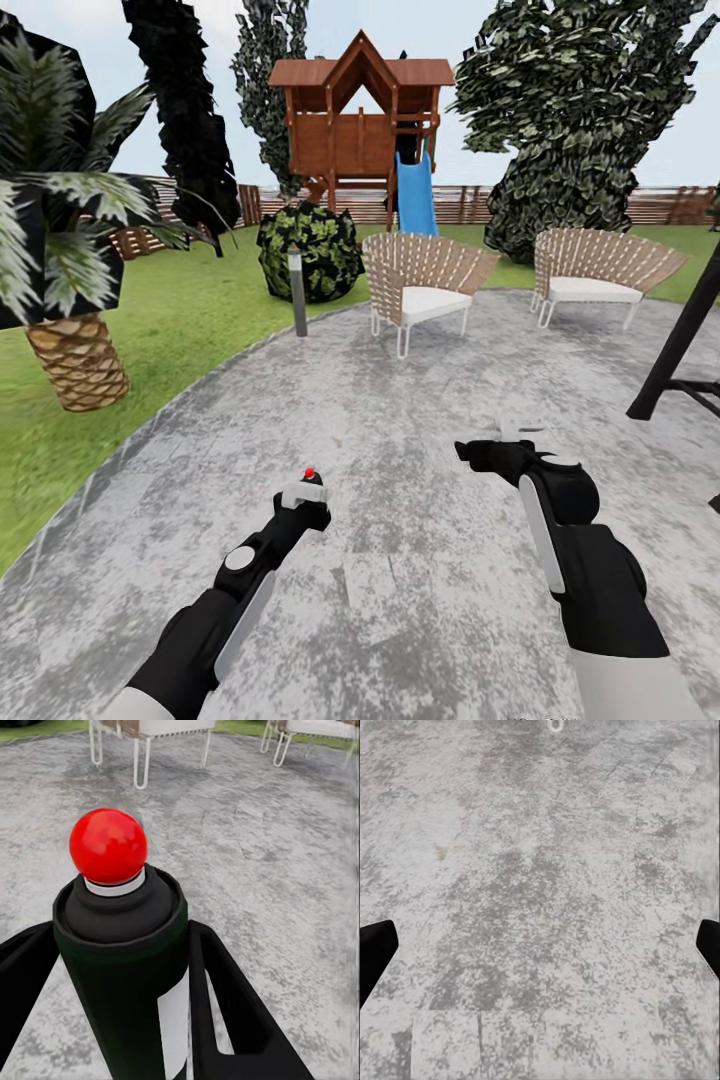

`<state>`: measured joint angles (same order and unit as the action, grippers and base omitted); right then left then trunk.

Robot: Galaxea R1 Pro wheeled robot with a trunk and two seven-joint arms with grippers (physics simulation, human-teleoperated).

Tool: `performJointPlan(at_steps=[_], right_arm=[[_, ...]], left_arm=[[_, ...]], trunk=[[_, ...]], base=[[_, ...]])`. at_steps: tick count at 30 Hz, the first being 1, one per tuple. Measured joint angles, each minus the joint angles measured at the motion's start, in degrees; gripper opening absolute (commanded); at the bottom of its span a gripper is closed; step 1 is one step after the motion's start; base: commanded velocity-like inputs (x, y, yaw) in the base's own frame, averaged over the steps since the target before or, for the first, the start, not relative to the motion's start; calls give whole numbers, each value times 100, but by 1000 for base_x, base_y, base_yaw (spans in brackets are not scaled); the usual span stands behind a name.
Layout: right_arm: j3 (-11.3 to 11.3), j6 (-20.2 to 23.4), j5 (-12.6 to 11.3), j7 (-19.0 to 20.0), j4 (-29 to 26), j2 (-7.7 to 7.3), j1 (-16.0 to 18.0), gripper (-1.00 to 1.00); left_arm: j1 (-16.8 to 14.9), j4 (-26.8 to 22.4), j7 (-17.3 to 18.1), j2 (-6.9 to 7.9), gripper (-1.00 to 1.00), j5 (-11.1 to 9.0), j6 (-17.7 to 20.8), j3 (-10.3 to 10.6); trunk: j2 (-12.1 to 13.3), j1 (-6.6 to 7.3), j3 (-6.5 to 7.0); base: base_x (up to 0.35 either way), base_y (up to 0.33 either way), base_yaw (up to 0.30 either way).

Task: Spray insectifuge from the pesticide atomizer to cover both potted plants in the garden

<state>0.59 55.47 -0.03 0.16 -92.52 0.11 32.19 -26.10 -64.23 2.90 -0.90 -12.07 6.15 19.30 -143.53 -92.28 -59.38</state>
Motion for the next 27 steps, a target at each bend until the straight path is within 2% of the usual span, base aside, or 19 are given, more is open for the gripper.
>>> performJointPlan(at_steps=[12,17,23,27], right_arm=[[-6,-34,0,0,1,-41,2,100],[0,-39,0,0,0,-7,0,100],[3,-39,0,-4,1,9,2,100],[-1,-37,1,-6,0,12,2,100]], left_arm=[[1,4,0,0,-100,27,9,8],[0,9,4,-7,-100,26,14,11],[1,13,2,-7,-100,26,18,8],[0,32,1,-6,-100,26,17,11]], trunk=[[16,31,204],[23,44,290],[31,59,411],[190,146,482]], base=[[0,0,-257],[0,0,-252],[0,0,-113],[0,0,-205]])
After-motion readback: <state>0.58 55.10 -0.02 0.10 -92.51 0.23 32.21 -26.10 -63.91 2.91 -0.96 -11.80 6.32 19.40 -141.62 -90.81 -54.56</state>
